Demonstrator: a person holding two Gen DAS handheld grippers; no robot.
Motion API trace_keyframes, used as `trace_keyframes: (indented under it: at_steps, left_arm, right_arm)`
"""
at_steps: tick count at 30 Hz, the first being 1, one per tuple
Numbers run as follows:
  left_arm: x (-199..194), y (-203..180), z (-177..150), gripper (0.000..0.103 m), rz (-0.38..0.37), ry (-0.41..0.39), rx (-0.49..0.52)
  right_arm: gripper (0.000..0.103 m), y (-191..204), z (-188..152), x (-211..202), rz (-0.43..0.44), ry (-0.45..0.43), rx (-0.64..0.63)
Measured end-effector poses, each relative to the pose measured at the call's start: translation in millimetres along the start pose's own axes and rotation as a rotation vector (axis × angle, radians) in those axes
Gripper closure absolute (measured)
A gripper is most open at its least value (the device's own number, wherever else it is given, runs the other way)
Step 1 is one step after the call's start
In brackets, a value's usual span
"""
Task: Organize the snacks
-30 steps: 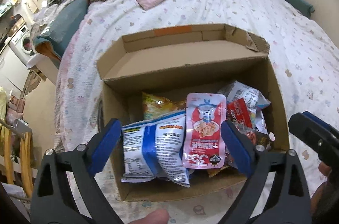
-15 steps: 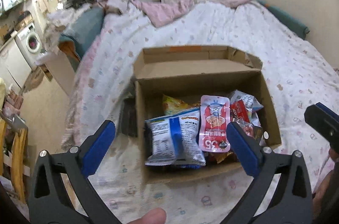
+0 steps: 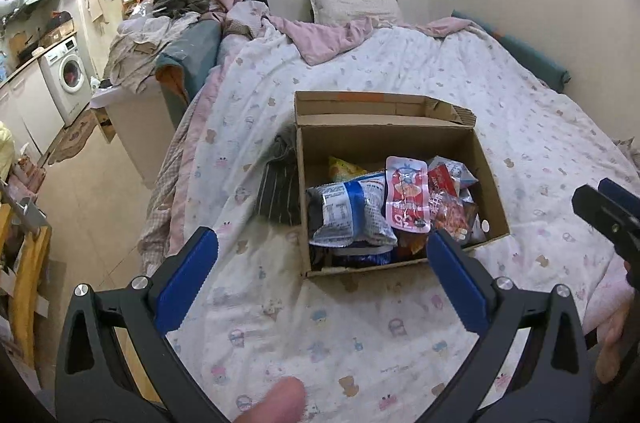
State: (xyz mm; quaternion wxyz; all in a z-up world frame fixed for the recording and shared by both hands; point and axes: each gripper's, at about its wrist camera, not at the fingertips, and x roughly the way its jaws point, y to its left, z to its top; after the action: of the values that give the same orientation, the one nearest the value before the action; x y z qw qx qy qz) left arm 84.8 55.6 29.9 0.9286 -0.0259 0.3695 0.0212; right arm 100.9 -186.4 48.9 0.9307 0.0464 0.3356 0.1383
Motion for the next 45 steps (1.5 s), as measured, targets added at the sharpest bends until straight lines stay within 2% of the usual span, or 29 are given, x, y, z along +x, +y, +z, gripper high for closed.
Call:
trace_keyframes:
  at_steps: [5, 13, 23, 45]
  left_arm:
    - [0, 6, -22, 0.0, -0.016, 0.01, -0.037]
    - [9, 4, -41, 0.0, 0.01, 0.012, -0.02]
    - [20, 6, -42, 0.0, -0.01, 0.053, -0.043]
    - [18, 5, -42, 0.0, -0.017, 0.029, -0.029]
  right_arm:
    - [0.0, 7, -21, -1, -0.027, -0.003, -0.05]
    - [0.0, 4, -53, 25, -0.035, 0.068, -0.03]
    - [0.0, 11, -56, 31, -0.027, 0.068, -0.047]
    - [0.0, 5, -53, 35, -0.018, 0.063, -0.015]
